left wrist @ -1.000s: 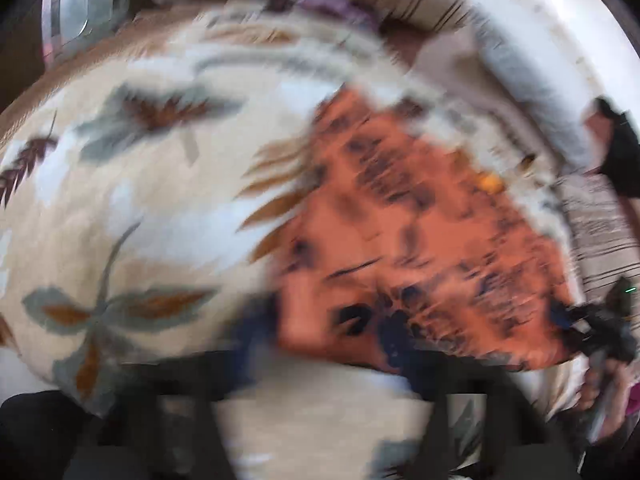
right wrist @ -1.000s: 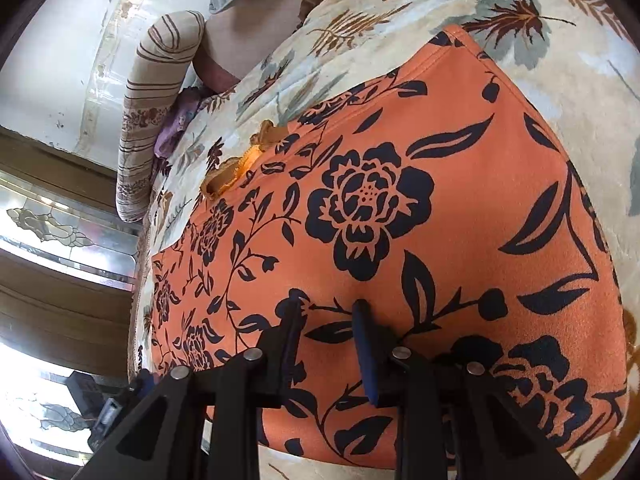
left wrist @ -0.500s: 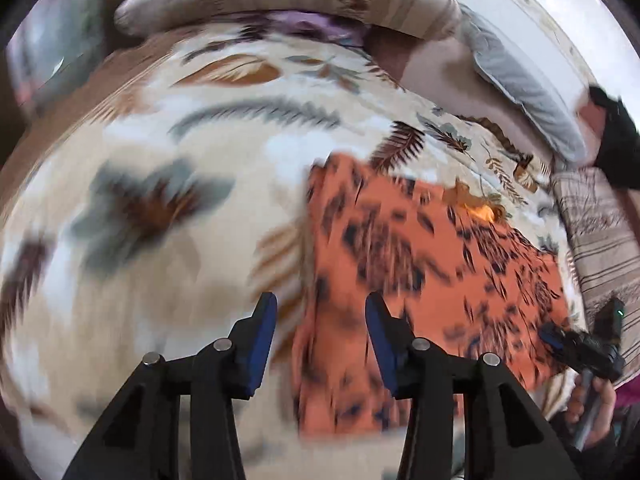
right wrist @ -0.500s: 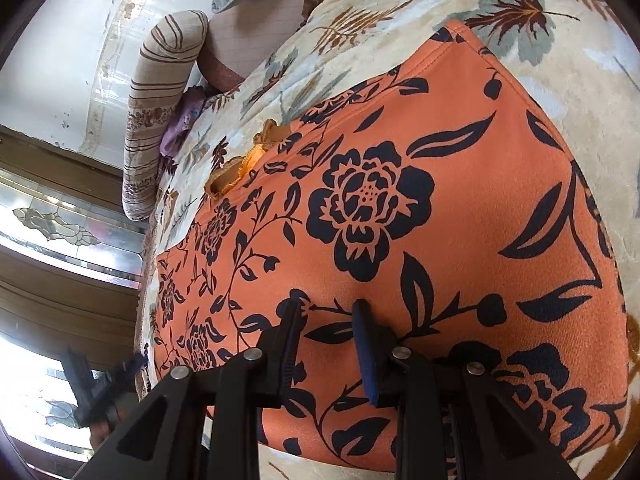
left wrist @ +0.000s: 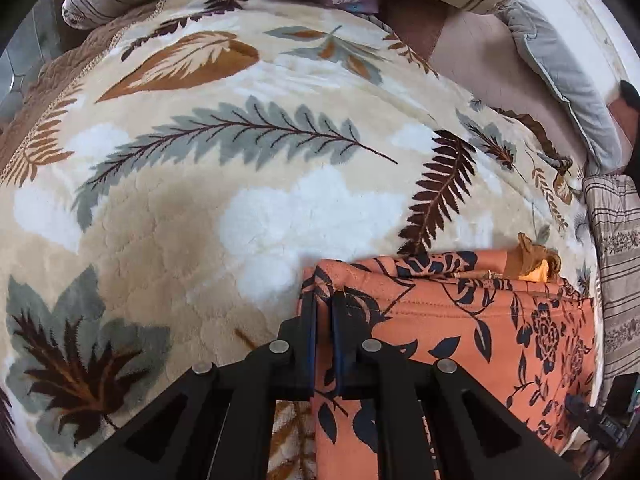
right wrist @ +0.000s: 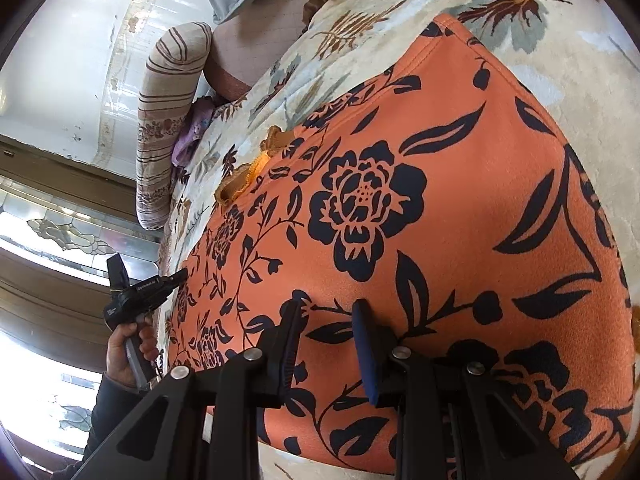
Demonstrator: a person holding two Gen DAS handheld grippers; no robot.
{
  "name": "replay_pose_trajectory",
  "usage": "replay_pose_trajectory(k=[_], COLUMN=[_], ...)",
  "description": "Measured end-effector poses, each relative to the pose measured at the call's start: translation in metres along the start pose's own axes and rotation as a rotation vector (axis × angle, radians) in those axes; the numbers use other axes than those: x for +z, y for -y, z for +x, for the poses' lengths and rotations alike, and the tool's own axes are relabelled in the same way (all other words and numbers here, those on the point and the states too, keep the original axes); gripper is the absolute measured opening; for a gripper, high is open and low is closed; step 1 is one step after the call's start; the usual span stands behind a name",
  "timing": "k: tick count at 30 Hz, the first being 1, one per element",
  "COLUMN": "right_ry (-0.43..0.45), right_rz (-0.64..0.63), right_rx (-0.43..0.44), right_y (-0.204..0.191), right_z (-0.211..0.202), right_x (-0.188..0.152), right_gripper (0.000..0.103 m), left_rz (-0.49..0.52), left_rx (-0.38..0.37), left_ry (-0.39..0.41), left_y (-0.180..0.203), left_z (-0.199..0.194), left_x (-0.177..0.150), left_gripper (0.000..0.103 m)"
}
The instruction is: Fold small clothes
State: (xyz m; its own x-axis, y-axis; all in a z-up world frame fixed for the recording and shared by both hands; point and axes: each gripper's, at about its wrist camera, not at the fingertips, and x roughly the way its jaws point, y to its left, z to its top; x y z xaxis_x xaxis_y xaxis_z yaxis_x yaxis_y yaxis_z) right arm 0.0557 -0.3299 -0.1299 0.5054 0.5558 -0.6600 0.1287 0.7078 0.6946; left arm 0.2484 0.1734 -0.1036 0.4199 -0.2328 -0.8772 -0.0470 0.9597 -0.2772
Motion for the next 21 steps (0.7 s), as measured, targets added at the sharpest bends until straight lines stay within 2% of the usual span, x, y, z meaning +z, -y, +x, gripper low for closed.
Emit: replay_pose_trajectory(k=[3,4,5,8,10,11,12,13,15,16,19,21], right_ry=[-0.003,-0.013,-0.021,-0.007,0.024,0.043,0.053,0.058,0.096,0.106,0.128,0.169], right_rz=[0.004,0.008,0.008,-0.044,-0.038,-0.017,0.005,0.022,0.039,0.055,0.227,0.27], right_rx=[-0.003,-0.013,-0.026,-0.052,-0.031,-0.007,0.007,-0.004,-0.066,-0.067,-0.002,0.0], right_y=[0.0,-0.002,-0.005,-0.021,-0.024,-0.022,-0.017,-0.012,0.002,0.008,0.045,0.057], right_z=[-0.001,-0.002,-0.004,-0.014,-0.023,-0.026,-0.025,-0.023,-0.018,-0.016,-0.006,-0.004], right_x=[0.0,0.002,0.004,0.015,0.03,0.043,0.058,0.069,0.098,0.107,0.138,0.152], right_gripper=[0.03,0.03,0.03,0.03,0.031,0.033,0.043,0.063,0.065,0.065,0.063,0.063], left_rz=[-0.035,-0.056,-0.056,-0.045,-0.043,-0.038,-0.023,-0.01,0.019,0.029,0.049,0.054], left_rx=[0.001,0.009,0.024,0.025,0.032,0.042,0.058,0.071,0.089,0.089,0.077,0.061], left_ry=[0.008,0.007,0.007,0.015,0.024,0.032,0.05,0.065,0.114,0.134,0.181,0.191], left_y=[-0.004,-0.007,-0.007,-0.004,-0.003,-0.002,0.002,0.006,0.011,0.012,0.019,0.022], left_z=[-0.001,-0.002,-0.002,-0.002,-0.005,-0.008,-0.013,-0.017,-0.036,-0.043,-0.067,-0.076], left_x=[-0.003,-0.004,-0.004,-0.005,-0.006,-0.007,-0.008,-0.008,-0.015,-0.017,-0.035,-0.046], left_gripper=[0.012,0.021,0.023,0.023,0.023,0.023,0.023,0.023,0.028,0.03,0.031,0.035])
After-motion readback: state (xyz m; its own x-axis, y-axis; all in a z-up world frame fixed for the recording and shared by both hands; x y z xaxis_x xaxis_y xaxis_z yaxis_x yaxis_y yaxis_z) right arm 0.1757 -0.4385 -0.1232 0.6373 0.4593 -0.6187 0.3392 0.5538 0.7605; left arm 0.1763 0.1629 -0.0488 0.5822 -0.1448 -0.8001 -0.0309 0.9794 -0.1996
